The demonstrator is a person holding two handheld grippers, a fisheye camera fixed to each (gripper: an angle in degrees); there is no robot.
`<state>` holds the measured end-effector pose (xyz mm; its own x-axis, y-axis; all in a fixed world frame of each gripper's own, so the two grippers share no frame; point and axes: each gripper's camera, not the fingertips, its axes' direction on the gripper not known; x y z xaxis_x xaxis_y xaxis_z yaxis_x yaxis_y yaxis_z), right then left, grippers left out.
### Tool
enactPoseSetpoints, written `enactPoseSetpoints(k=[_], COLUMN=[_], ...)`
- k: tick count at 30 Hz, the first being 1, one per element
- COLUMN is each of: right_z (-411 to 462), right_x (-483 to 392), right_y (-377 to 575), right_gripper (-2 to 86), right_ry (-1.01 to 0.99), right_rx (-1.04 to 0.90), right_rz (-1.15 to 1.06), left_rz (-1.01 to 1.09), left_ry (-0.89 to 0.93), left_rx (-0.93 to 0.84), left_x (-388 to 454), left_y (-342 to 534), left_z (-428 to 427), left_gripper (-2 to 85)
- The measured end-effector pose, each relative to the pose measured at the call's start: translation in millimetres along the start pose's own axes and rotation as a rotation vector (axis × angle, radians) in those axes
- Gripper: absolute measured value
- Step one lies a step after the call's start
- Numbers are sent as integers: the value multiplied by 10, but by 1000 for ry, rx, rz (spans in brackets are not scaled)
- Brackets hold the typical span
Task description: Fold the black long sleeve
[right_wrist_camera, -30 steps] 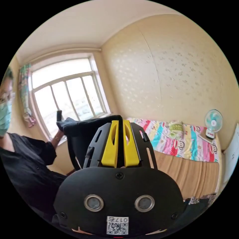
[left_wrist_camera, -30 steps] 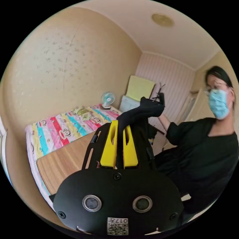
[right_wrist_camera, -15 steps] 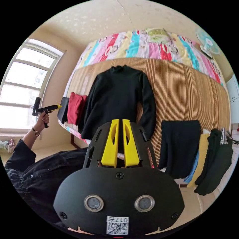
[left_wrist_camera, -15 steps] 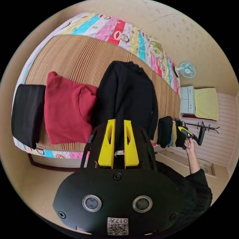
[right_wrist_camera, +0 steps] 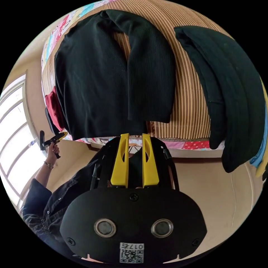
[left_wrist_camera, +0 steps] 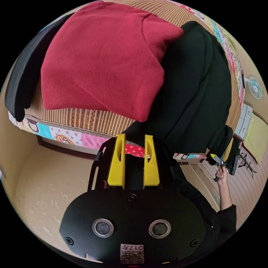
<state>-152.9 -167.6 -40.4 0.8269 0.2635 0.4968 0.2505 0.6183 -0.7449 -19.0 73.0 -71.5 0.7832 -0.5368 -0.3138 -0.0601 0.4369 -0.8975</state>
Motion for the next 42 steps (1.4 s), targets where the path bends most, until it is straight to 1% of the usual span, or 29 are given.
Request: enactPoseSetpoints(k=[3,5,7,9,10,12,13,14,15,16,17,18,19,20,21,22,23,24,25,27,29,30,32,33,34,35,37,39,42], right_z=[-58,-119,-220,-301,-351,-393,-400,-403,-412,-421,-420,-409,-405,-416,-473,-575,-635,-762,-881,-1019,-1071,-1056,-930,-812,-727,-718,-749,-849,-1135], right_x=[65,84,111,144,177,248,289,305,332,347,347,335,315,305,289,286,292,305,314,339,391,438,501,546,574,576,587,630,776], right_y=[-49,-53,-60,-65,-64,-69,-77,-78,-79,-79,-78,-80,-86,-91,-102,-122,-135,-160,-179,-205,-245,-281,-350,-388,-393,-380,-297,-203,-95], right_gripper=[75,76,78,80,82,87,91,93,96,98,98,100,101,102,104,104,103,102,101,98,94,91,81,74,68,65,47,38,28], right_ry=[-97,-140,-155,-130,-116,-100,-87,-71,-15,73,132,247,343,380,425,437,437,432,420,415,404,406,455,541,600,608,607,683,811], right_rx=[-3,-9,-26,-38,-48,-89,-132,-152,-187,-220,-238,-279,-307,-309,-287,-237,-207,-138,-70,12,47,43,-31,-101,-148,-151,-193,-200,-191], right_rz=[54,70,67,51,36,11,-16,-33,-61,-87,-100,-130,-162,-174,-192,-191,-181,-158,-142,-113,-86,-75,-104,-135,-199,-239,-401,-470,-523], left_rz=[-81,-81,48,312,364,498,503,469,388,335,202,26,-70,-242,-326,-351,-380,-376,-361,-255,-173,-120,-35,-3,7,36,70,107,117], left_ry=[29,92,112,46,15,-10,0,29,66,84,111,133,152,219,320,370,436,435,413,291,242,250,277,280,282,290,285,267,247], left_rx=[60,23,-1,59,79,212,253,341,438,488,593,717,776,877,948,967,966,926,891,701,565,487,368,304,279,235,167,84,34], left_x=[-6,53,279,713,803,938,899,729,447,270,-135,-620,-871,-1343,-1697,-1832,-1996,-2010,-1970,-1644,-1350,-1172,-922,-793,-742,-665,-606,-611,-724], left_y=[61,67,95,278,342,616,677,779,871,918,1033,1218,1335,1585,1789,1863,1952,1967,1946,1742,1551,1422,1220,1107,1057,955,788,596,438], left_z=[18,-12,-163,-602,-739,-1416,-1612,-2012,-2410,-2602,-2952,-3258,-3373,-3505,-3521,-3498,-3416,-3315,-3259,-2965,-2678,-2497,-2282,-2194,-2162,-2118,-2077,-2066,-2126], left_gripper=[65,41,34,22,20,13,11,8,6,5,2,2,2,7,15,26,48,53,56,62,67,69,74,79,81,83,84,85,85])
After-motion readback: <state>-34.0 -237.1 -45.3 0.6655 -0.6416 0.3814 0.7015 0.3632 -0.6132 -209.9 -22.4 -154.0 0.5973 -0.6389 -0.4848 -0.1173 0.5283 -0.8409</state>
